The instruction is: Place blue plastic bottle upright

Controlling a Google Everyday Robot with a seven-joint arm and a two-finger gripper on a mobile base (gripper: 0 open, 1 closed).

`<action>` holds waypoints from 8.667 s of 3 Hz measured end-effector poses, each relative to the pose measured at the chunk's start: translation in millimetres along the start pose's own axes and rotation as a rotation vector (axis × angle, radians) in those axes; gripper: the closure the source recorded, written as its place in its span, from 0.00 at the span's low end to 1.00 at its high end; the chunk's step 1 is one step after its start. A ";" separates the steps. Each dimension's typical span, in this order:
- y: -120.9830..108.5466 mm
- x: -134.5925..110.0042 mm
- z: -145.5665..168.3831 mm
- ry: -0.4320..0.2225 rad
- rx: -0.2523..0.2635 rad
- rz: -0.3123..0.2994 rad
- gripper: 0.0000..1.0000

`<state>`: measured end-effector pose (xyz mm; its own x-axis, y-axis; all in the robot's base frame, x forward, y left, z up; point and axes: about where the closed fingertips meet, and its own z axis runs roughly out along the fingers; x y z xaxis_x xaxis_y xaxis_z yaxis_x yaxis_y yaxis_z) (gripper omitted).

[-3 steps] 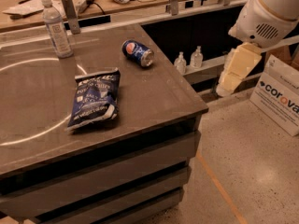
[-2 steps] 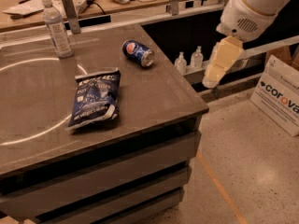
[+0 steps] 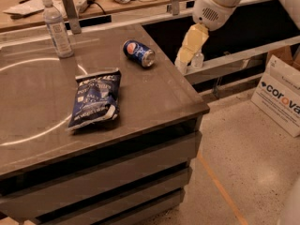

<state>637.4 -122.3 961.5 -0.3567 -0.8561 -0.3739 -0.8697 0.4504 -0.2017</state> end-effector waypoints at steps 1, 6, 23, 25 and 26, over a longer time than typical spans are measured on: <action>-19.2 -29.6 19.1 -0.031 0.000 0.059 0.00; -43.4 -126.1 96.4 -0.046 -0.048 0.207 0.00; 64.0 -76.4 91.0 -1.091 -0.870 -0.029 0.77; 63.4 -68.5 99.8 -1.097 -0.900 -0.015 0.31; 59.6 -59.5 98.8 -1.081 -0.890 -0.020 0.01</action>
Offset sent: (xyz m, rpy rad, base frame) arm 0.1074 0.0509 -0.0063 0.1609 0.0307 -0.1642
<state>640.5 -19.5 882.3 -0.2601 -0.0602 -0.9637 -0.9386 -0.2184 0.2670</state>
